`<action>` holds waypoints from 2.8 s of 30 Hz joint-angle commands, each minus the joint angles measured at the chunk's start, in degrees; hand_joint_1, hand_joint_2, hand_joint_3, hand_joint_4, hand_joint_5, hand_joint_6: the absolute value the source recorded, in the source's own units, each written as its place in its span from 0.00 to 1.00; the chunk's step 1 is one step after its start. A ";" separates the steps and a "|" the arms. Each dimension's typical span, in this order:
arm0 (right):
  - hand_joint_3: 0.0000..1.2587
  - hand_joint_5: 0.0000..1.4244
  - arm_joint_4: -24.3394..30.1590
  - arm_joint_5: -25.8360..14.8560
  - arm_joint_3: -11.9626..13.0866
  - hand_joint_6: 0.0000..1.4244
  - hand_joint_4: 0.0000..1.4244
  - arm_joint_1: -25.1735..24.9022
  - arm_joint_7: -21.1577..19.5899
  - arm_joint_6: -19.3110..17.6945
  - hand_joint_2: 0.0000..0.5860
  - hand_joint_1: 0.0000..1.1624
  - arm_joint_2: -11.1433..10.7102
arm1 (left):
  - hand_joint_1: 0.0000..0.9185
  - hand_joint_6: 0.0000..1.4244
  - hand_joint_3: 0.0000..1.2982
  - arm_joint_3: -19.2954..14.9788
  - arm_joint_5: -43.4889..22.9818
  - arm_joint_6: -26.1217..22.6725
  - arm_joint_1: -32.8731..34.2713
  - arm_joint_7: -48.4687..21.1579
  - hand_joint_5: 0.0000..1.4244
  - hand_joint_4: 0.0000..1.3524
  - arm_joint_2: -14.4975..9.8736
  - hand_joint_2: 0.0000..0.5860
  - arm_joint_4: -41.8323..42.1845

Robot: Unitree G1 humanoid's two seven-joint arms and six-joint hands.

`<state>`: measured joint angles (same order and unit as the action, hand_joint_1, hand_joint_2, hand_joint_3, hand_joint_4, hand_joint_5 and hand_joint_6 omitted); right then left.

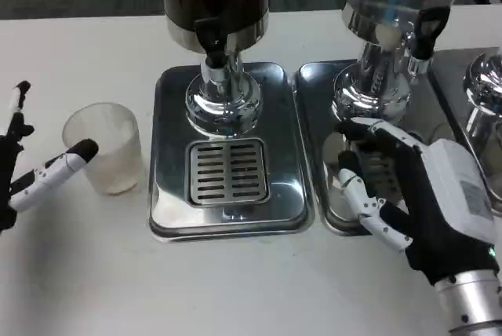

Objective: Grasp the cup under the faucet to collect the drink, then remove the cup.

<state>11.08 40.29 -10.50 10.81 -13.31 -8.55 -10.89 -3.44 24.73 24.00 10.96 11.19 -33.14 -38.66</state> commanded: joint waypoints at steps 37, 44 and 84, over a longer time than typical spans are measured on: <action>0.32 0.29 2.76 0.83 -1.10 0.29 0.27 1.03 -1.16 0.77 0.76 0.25 0.82 | 0.23 0.61 0.09 13.93 1.62 12.56 20.67 2.98 0.42 0.16 1.07 0.09 -33.12; 0.32 0.29 3.69 0.54 -0.98 0.29 0.27 1.40 -0.45 0.92 0.76 0.25 0.51 | 0.35 0.90 0.40 13.96 1.94 13.79 19.72 8.31 0.66 0.42 1.58 0.25 -32.86; 0.30 0.28 4.42 -0.09 -1.20 0.27 0.26 1.46 -1.56 0.28 0.76 0.25 1.88 | 0.41 1.00 0.66 16.10 4.15 23.55 20.78 13.85 0.84 0.69 5.45 0.26 -27.11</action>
<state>14.07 40.16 -11.79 11.61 -13.82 -7.95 -9.45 11.81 28.12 47.11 29.26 25.67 -28.65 -66.42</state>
